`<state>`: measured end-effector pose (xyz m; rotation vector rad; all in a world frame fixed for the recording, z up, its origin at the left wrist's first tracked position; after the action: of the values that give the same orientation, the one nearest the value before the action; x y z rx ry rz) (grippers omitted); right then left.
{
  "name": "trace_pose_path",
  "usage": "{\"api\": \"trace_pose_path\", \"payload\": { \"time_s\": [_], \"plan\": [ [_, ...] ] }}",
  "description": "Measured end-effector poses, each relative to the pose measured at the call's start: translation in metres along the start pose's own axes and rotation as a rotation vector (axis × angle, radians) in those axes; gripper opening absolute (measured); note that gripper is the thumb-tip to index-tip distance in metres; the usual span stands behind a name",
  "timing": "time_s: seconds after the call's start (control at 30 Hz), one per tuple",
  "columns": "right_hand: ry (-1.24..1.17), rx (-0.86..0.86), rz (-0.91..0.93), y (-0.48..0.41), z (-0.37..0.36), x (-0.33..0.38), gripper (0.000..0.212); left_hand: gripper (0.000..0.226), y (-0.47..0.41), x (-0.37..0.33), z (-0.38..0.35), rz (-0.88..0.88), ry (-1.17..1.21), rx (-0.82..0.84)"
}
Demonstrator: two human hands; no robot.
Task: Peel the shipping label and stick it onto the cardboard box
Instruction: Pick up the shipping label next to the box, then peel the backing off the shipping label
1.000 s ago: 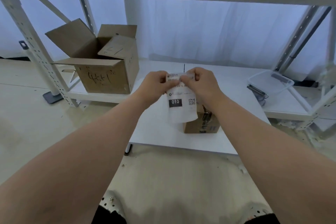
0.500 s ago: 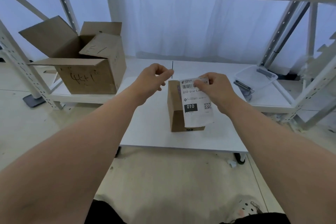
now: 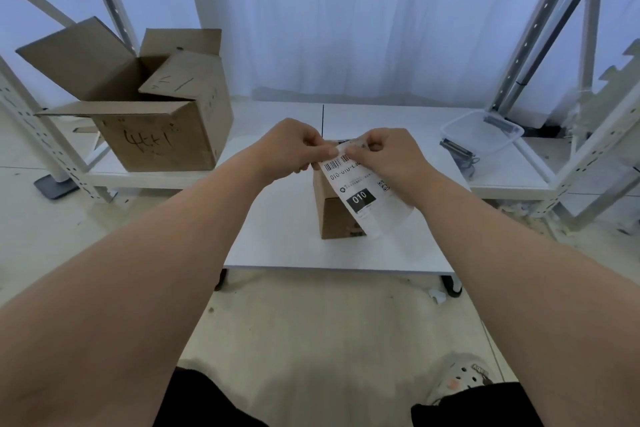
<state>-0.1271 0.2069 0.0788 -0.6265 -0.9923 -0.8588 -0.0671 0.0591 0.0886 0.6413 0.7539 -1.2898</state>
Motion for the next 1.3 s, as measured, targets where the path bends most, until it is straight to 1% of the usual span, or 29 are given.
{"api": "trace_pose_path", "payload": {
  "time_s": [0.13, 0.2, 0.3, 0.33, 0.37, 0.4, 0.43, 0.47, 0.5, 0.53, 0.57, 0.63, 0.73, 0.83, 0.93, 1.0, 1.17, 1.23, 1.3],
  "plan": [
    [0.034, 0.002, 0.008, -0.001, -0.002, 0.000, 0.015, 0.014, 0.006, 0.011, -0.002, 0.070, 0.162, 0.164],
    [0.056, -0.008, 0.008, -0.001, -0.002, 0.000, 0.014, 0.018, 0.007, 0.017, -0.003, 0.095, 0.133, 0.203],
    [0.062, -0.016, 0.010, -0.003, -0.004, -0.002, 0.013, 0.022, 0.009, 0.020, -0.002, 0.108, 0.025, 0.190],
    [0.064, -0.025, 0.006, -0.003, -0.004, -0.003, 0.009, 0.023, 0.009, 0.020, -0.002, 0.111, 0.026, 0.178],
    [0.100, -0.052, 0.011, -0.004, -0.003, -0.003, 0.011, 0.022, 0.009, 0.021, -0.001, 0.114, 0.044, 0.153],
    [0.175, -0.105, 0.023, -0.006, -0.001, -0.003, 0.022, 0.021, 0.008, 0.022, 0.001, 0.114, 0.072, 0.108],
    [0.281, -0.176, 0.055, -0.007, 0.003, -0.001, 0.032, 0.020, 0.006, 0.023, 0.005, 0.109, 0.102, 0.039],
    [0.371, -0.235, 0.105, -0.007, 0.005, 0.003, 0.037, 0.019, 0.004, 0.024, 0.009, 0.097, 0.137, -0.046],
    [0.405, -0.257, 0.160, -0.006, 0.005, 0.009, 0.035, 0.018, 0.003, 0.024, 0.013, 0.079, 0.176, -0.128],
    [0.385, -0.235, 0.192, -0.005, 0.001, 0.013, 0.030, 0.016, 0.003, 0.022, 0.016, 0.056, 0.216, -0.184],
    [0.322, -0.183, 0.201, -0.005, -0.003, 0.015, 0.023, 0.015, 0.003, 0.020, 0.016, 0.032, 0.255, -0.202],
    [0.194, -0.064, 0.181, -0.003, -0.014, 0.018, 0.009, 0.014, 0.004, 0.012, 0.011, -0.013, 0.320, -0.158],
    [0.031, -0.007, 0.148, 0.000, -0.021, 0.021, 0.006, 0.018, 0.005, 0.002, 0.006, -0.059, 0.381, -0.101],
    [-0.160, 0.022, 0.097, 0.001, -0.020, 0.021, 0.009, 0.020, 0.005, 0.001, 0.004, -0.066, 0.408, -0.098],
    [-0.256, 0.038, 0.064, 0.002, -0.018, 0.022, 0.012, 0.016, 0.005, 0.004, 0.005, -0.061, 0.396, -0.089],
    [-0.278, 0.051, 0.046, 0.002, -0.018, 0.021, 0.014, 0.012, 0.005, 0.005, 0.007, -0.058, 0.400, -0.077],
    [-0.273, 0.032, 0.052, 0.003, -0.016, 0.021, 0.009, 0.006, 0.007, 0.003, 0.007, -0.063, 0.438, 0.011],
    [-0.266, 0.015, 0.066, 0.002, -0.015, 0.023, 0.016, 0.006, 0.008, 0.002, 0.007, -0.071, 0.432, 0.006],
    [-0.217, -0.005, 0.093, 0.002, -0.014, 0.026, 0.033, 0.007, 0.008, 0.000, 0.009, -0.087, 0.377, -0.013]
  ]
}}
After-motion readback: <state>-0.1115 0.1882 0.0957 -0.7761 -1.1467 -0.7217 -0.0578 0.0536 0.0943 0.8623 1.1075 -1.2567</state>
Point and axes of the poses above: each hand's wrist, its own y-axis away from the middle knuckle, its own z-axis out of the back of the hand, x = y × z, the point moved 6 cm from there along -y, towards the middle knuckle, and after that the axes turned 2 degrees about x, right-handed, at the moved point
